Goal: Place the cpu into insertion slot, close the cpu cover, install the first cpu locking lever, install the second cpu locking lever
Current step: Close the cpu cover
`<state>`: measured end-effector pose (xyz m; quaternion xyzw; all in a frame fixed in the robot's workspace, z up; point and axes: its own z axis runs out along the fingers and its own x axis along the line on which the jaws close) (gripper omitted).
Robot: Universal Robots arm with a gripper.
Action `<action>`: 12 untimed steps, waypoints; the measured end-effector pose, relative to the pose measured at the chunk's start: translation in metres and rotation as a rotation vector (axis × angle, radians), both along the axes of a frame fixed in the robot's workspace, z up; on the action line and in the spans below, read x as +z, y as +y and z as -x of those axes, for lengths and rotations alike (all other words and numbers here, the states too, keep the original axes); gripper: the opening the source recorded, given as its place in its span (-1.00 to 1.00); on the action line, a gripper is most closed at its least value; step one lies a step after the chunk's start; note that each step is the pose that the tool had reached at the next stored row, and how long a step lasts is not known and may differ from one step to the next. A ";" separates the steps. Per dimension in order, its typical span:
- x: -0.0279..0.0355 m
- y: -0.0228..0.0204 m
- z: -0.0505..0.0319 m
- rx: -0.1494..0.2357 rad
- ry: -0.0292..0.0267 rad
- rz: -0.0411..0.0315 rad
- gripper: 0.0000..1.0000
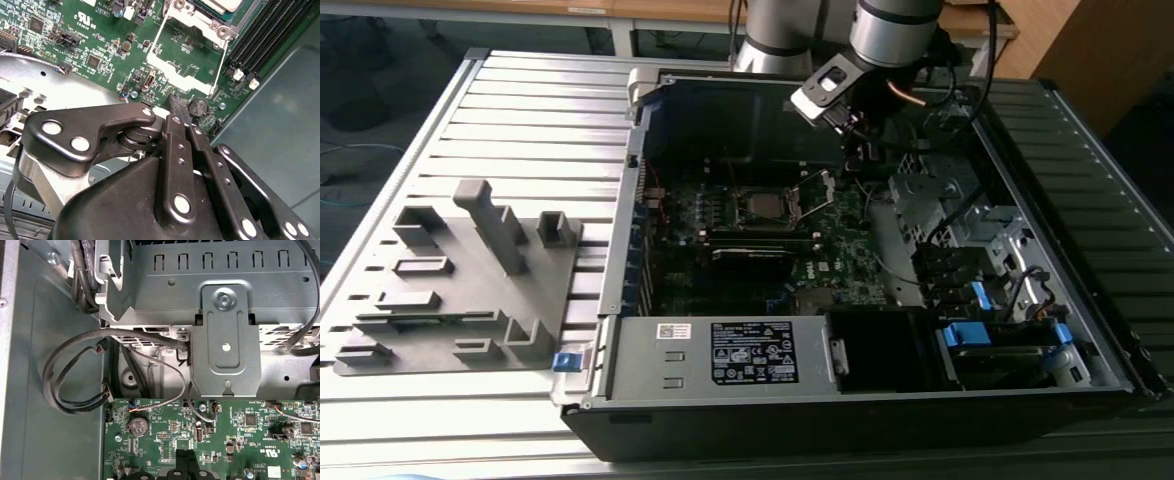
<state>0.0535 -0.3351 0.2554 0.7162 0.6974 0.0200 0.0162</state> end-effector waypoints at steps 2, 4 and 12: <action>-0.0012 0.0000 -0.0004 0.000 0.0000 0.0009 -0.79; -0.0036 0.0000 -0.0004 0.000 0.0000 0.0013 -0.79; -0.0142 0.0000 -0.0004 -0.001 0.0000 0.0012 -0.79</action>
